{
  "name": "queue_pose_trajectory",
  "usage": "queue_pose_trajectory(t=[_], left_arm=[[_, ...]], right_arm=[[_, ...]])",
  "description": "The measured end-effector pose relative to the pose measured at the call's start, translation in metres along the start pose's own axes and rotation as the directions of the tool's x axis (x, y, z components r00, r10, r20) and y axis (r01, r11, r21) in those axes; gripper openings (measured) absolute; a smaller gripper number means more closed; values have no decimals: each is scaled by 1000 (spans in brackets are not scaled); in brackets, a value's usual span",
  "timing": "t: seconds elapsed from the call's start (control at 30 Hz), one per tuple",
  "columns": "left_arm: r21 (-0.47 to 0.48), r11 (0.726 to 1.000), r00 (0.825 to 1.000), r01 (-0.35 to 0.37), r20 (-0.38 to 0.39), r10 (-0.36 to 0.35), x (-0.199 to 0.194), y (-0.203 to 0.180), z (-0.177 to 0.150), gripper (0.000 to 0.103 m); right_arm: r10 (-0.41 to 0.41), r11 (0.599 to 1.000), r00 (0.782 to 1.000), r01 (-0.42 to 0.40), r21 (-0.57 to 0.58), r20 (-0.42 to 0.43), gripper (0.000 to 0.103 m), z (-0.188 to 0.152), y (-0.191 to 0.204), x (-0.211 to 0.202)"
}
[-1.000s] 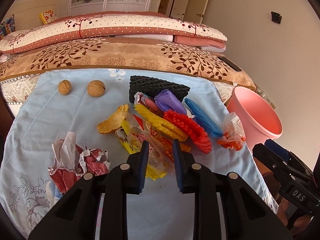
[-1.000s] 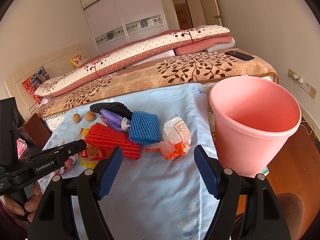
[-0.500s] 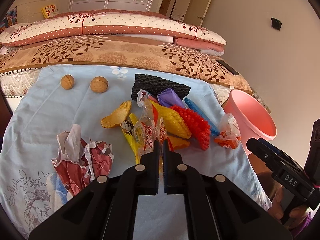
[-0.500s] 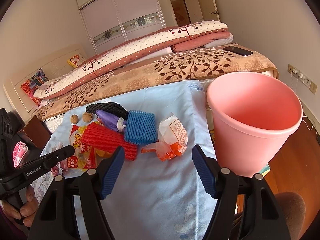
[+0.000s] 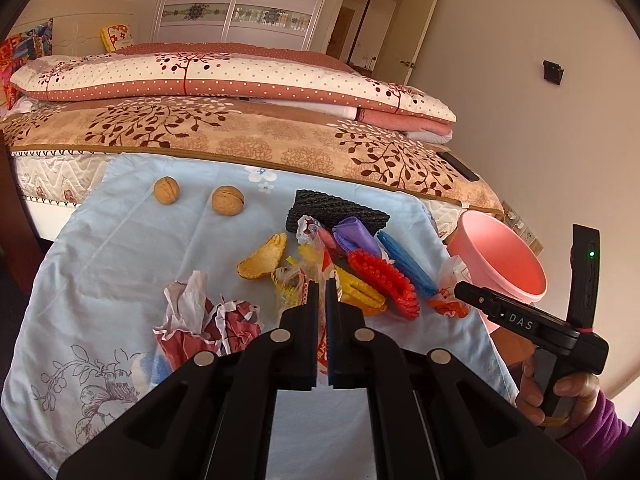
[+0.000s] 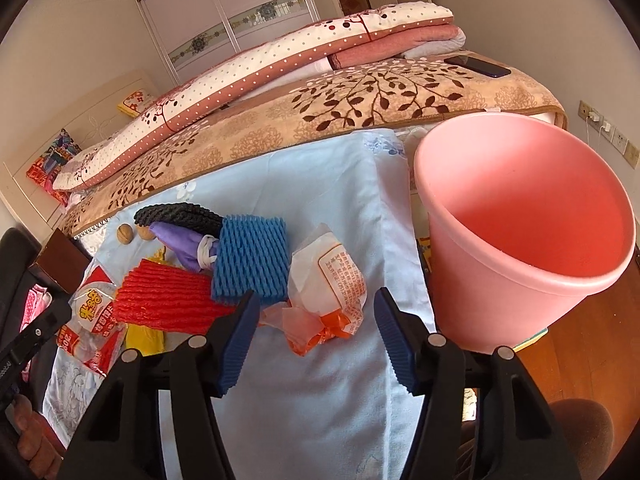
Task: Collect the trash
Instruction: 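Grasp the white-red snack bag with the left tool while the right tool grasps the white-orange plastic bag, then carry both held bags over the pink bucket with both tools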
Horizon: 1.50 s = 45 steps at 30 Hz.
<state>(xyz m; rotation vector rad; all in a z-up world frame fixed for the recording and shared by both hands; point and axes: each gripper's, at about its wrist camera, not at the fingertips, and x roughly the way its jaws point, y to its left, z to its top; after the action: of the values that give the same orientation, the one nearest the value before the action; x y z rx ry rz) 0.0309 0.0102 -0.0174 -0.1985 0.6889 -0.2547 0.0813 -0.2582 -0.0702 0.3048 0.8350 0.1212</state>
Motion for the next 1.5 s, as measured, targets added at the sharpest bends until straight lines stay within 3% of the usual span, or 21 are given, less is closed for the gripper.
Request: queue_pose_trajectory(t=[0.03,0.17,0.63,0.9,1.13,1.5], left_arm=[[-5,1000,1000,-2,2,2,-1,2,0,3],[-24,1000,1000,-5,7,6,-6,6,2,3],[8,1000,997,18,79,-19,-29,-14,22,3],[53,998,992,43,113,-49,-36,-38,37,3],[106,988,987,115,100,-126,-24,-73,50,3],[222,943,965,247,32,-261,25,-157,63,3]], right_arm=[[2,1000,1000,-2,3,-22,48,0,-1,5],[6,1000,999,-6,-8,-33,40,-3,0,4],[89,995,994,-86,-58,60,39,-18,17,-54],[92,996,988,-89,-30,121,39,-14,3,-80],[61,998,985,-62,0,163,39,-4,-18,-94],[-48,995,972,27,92,230,39,17,-77,-104]])
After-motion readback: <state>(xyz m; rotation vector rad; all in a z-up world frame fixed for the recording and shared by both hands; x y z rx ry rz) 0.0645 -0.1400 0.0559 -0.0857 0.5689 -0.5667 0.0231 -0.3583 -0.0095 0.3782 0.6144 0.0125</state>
